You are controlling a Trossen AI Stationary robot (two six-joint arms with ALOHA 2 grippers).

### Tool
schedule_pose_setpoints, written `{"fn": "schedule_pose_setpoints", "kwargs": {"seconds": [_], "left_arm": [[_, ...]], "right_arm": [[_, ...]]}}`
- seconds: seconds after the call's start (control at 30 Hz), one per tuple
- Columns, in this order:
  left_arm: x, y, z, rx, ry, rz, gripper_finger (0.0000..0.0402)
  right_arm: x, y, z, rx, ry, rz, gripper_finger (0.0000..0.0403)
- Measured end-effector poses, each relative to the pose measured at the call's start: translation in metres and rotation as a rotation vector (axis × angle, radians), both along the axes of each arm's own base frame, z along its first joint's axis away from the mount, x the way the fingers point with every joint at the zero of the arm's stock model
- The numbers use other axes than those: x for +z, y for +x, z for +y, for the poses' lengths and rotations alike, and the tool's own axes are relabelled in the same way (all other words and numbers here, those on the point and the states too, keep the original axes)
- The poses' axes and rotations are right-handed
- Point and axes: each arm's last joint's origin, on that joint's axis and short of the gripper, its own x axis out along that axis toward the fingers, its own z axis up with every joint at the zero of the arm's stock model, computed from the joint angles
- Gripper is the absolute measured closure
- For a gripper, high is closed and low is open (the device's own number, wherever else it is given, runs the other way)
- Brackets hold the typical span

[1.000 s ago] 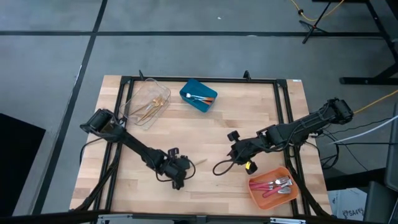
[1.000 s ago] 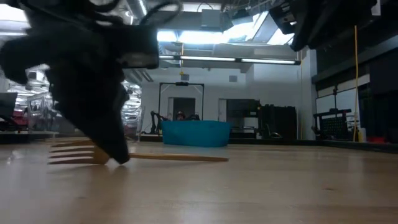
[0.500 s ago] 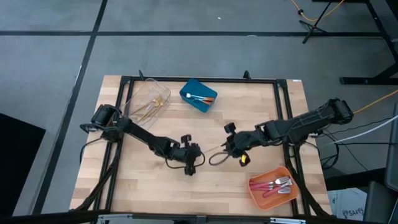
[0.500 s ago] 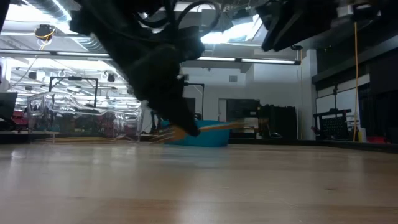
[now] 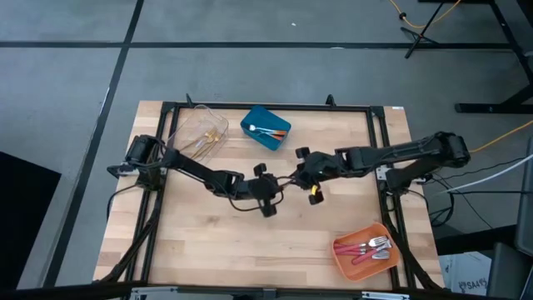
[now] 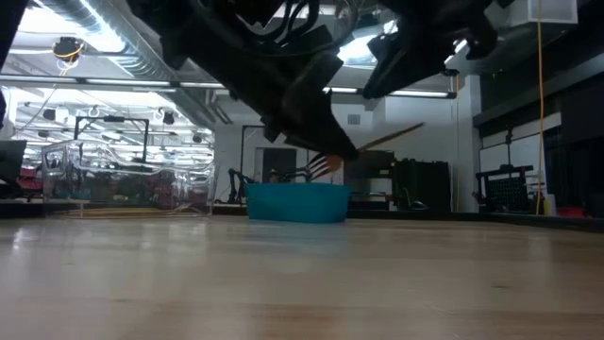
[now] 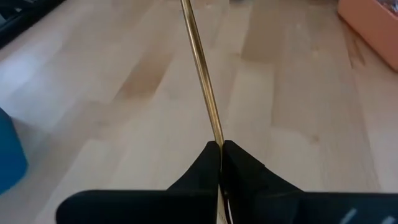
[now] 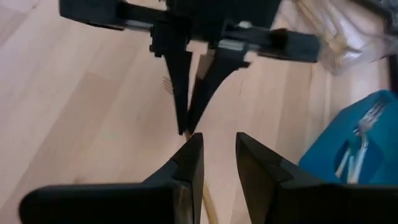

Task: Sort silverware by color (type)
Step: Put the gold fork into the transparent bin

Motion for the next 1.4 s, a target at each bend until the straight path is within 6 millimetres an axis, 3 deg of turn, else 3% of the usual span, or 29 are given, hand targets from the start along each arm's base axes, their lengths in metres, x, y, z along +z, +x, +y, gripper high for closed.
{"fn": "schedule_pose_setpoints", "kwargs": {"seconds": [0.57, 0.83, 1.1, 1.4], "left_arm": [[0.002, 0.002, 0.006, 0.014, -0.004, -0.025, 0.0394], [0.003, 0.002, 0.005, 0.014, -0.004, -0.027, 0.0394], [0.003, 0.002, 0.005, -0.002, 0.021, -0.018, 0.0393], [0.003, 0.002, 0.006, -0.048, 0.103, 0.007, 0.0393]], "right_arm": [[-0.052, 0.024, -0.005, -0.028, -0.045, 0.180, 0.0320], [-0.053, 0.025, -0.005, -0.031, -0.047, 0.181, 0.0326], [-0.054, 0.024, -0.004, -0.015, -0.045, 0.192, 0.0393], [-0.054, 0.024, -0.004, -0.019, -0.036, 0.192, 0.0399]]}}
